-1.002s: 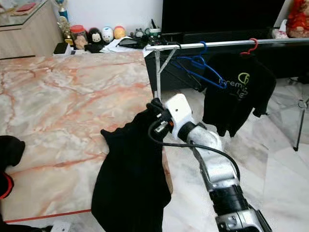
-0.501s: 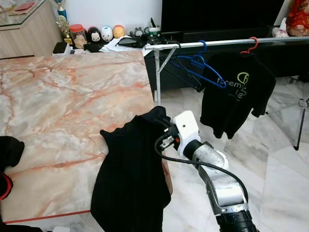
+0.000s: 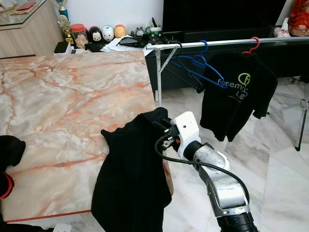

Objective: Hang hanger

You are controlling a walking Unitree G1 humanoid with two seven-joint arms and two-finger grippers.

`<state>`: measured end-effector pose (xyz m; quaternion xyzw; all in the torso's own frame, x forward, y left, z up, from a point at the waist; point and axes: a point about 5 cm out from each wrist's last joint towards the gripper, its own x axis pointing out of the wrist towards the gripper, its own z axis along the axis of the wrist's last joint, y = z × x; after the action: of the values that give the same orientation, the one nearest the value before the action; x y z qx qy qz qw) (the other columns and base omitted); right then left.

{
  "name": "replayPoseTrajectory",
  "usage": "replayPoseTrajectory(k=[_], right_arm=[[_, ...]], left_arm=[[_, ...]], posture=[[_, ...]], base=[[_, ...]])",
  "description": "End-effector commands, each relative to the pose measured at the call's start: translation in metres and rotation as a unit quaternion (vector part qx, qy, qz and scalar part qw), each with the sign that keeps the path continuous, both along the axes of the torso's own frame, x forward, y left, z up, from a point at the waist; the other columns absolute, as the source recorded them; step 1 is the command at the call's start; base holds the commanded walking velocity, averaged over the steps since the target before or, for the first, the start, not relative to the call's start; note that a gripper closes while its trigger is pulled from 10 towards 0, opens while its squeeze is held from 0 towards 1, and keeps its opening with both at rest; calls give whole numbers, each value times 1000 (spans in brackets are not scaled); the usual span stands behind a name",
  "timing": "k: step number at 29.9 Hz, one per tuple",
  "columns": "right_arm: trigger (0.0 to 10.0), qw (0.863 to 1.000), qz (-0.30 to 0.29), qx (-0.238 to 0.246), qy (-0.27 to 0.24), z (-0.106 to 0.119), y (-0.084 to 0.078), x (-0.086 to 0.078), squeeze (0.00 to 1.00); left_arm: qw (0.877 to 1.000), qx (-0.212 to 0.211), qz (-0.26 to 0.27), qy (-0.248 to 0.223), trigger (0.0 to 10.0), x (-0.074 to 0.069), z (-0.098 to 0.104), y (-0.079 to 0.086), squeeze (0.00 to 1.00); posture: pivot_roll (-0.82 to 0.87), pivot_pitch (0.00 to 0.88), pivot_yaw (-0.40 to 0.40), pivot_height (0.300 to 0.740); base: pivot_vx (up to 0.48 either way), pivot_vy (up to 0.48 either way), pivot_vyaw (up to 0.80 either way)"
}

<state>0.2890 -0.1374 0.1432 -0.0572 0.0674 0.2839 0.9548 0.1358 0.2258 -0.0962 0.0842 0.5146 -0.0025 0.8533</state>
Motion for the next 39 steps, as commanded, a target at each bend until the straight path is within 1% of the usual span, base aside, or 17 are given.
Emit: replayPoseTrajectory(k=[1, 3, 9, 11, 12, 13, 16, 17, 18, 19, 20, 22, 23, 26, 27, 33, 39], right_arm=[[10000, 1000, -9, 5, -6, 5, -2, -2, 1000], [10000, 1000, -13, 4, -8, 5, -3, -3, 1000], [10000, 1000, -25, 10, -17, 8, -5, -11, 1000], [10000, 999, -33, 14, -18, 8, -6, -13, 1000], [10000, 999, -35, 17, -19, 7, -7, -17, 1000], [10000, 999, -35, 17, -19, 7, -7, -17, 1000], [10000, 998, -48, 28, -32, 9, -8, -22, 1000], [10000, 996, -65, 25, -55, 12, -11, -22, 1000], [10000, 995, -72, 21, -67, 14, -12, -21, 937], [10000, 991, -100, 28, -80, 16, -16, -19, 137], [10000, 986, -131, 35, -92, 18, -21, -17, 0], [10000, 976, -179, 56, -108, 20, -28, -14, 0], [10000, 972, -194, 67, -112, 20, -30, -13, 0], [10000, 969, -205, 73, -120, 20, -28, -12, 0], [10000, 968, -208, 78, -117, 19, -28, -12, 0], [10000, 970, -202, 74, -114, 12, -23, -11, 0], [10000, 969, -204, 78, -117, 12, -22, -9, 0]], left_arm=[[1000, -7, -12, 13, 10000, -3, -2, -6, 0], [1000, -6, -12, 13, 10000, -3, -2, -5, 0], [1000, -3, -11, 15, 10000, -5, -3, -2, 0], [1000, -2, -12, 16, 10000, -6, -3, -1, 0], [1000, -1, -13, 17, 10000, -7, -3, 0, 0], [1000, -1, -13, 17, 10000, -7, -3, 0, 0], [1000, 0, -14, 18, 10000, -8, -3, 0, 0], [1000, 0, -14, 19, 10000, -9, -3, 0, 0], [1000, 0, -14, 19, 10000, -9, -3, 0, 0], [1000, 0, -14, 19, 10000, -9, -3, 0, 0], [1000, 0, -13, 19, 10000, -9, -3, 0, 0], [1000, 1, -14, 19, 10000, -9, -3, 0, 0], [1000, 1, -15, 19, 10000, -10, -3, 0, 0], [1000, 4, -16, 20, 10000, -11, -3, 2, 0], [1000, 8, -16, 22, 10000, -12, -3, 5, 0], [999, 19, -16, 27, 10000, -16, -1, 19, 0], [999, 20, -18, 28, 10000, -17, -1, 16, 0]], posture=[[-94, 42, 7, 740], [-98, 44, 9, 740], [-97, 55, 6, 740], [-98, 56, 6, 740], [-100, 59, 7, 740], [-100, 59, 7, 740], [-100, 61, 7, 740], [-98, 64, 7, 740], [-98, 65, 6, 740], [-98, 66, 7, 740], [-98, 66, 7, 740], [-98, 67, 8, 740], [-98, 67, 8, 740], [-91, 69, 7, 740], [-91, 69, 7, 740], [-86, 75, 7, 740], [-86, 77, 6, 740]], base=[[0, 0, 0], [0, 0, 0], [0, 0, 0], [0, 0, 0], [0, 0, 0], [0, 0, 0], [0, 0, 0], [0, 0, 0], [0, 0, 0], [0, 0, 0], [0, 0, 0], [0, 0, 0], [0, 0, 0], [0, 0, 0], [0, 0, 0], [0, 0, 0], [0, 0, 0]])
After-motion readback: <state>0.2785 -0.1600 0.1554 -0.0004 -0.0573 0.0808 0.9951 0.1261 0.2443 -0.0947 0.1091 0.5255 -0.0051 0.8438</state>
